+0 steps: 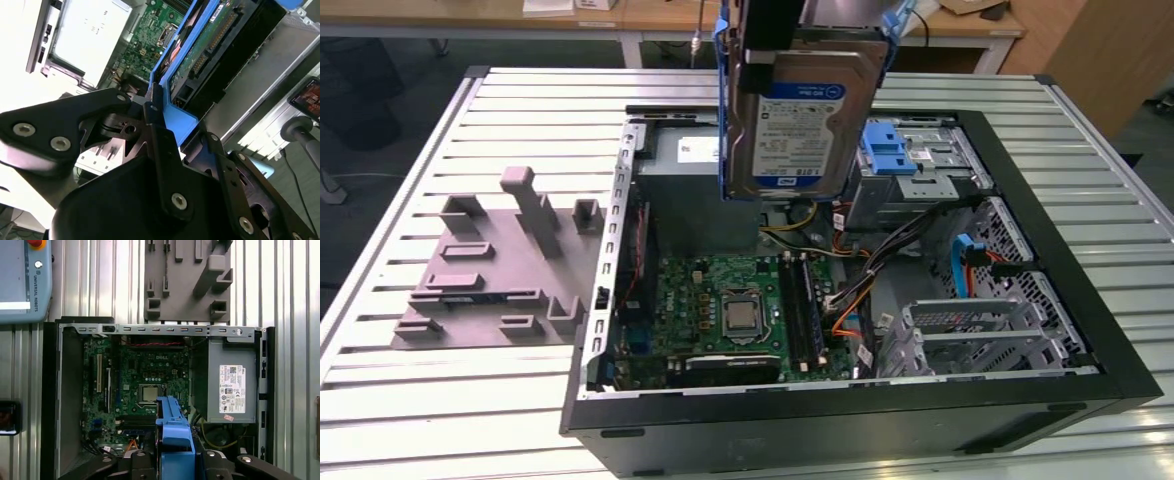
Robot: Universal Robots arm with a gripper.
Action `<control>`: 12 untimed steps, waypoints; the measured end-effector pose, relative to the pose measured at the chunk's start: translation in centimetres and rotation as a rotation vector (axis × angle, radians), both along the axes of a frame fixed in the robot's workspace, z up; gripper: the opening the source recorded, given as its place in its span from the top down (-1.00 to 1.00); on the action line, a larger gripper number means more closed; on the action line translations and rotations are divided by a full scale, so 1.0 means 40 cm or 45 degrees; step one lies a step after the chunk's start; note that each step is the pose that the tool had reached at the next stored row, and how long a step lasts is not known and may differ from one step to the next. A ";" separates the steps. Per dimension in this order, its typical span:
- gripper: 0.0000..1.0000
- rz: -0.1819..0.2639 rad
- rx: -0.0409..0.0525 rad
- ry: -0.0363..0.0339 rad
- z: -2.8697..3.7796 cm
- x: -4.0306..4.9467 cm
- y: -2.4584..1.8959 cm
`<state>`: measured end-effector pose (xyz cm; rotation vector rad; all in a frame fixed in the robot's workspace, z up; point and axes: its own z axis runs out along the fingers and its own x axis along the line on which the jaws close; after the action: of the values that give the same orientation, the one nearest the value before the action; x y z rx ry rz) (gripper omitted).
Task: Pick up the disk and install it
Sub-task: 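Insert the disk into the insertion slot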
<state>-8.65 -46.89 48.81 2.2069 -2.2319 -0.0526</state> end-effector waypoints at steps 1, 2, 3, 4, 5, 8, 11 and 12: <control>0.27 0.000 0.000 0.0000 0.000 0.000 -0.006; 0.27 0.000 0.000 0.0000 0.000 0.000 -0.011; 0.27 0.000 0.000 0.0000 0.000 0.001 -0.015; 0.27 0.000 0.000 0.0000 0.000 0.003 -0.018; 0.27 0.000 0.000 0.0000 0.000 0.006 -0.021; 0.27 0.000 0.000 0.0000 0.000 0.016 -0.027; 0.27 0.000 0.000 0.0000 -0.001 0.019 -0.032; 0.27 0.000 0.000 0.0000 -0.001 0.019 -0.032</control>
<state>-7.90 -48.17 48.78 2.2068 -2.2320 -0.0526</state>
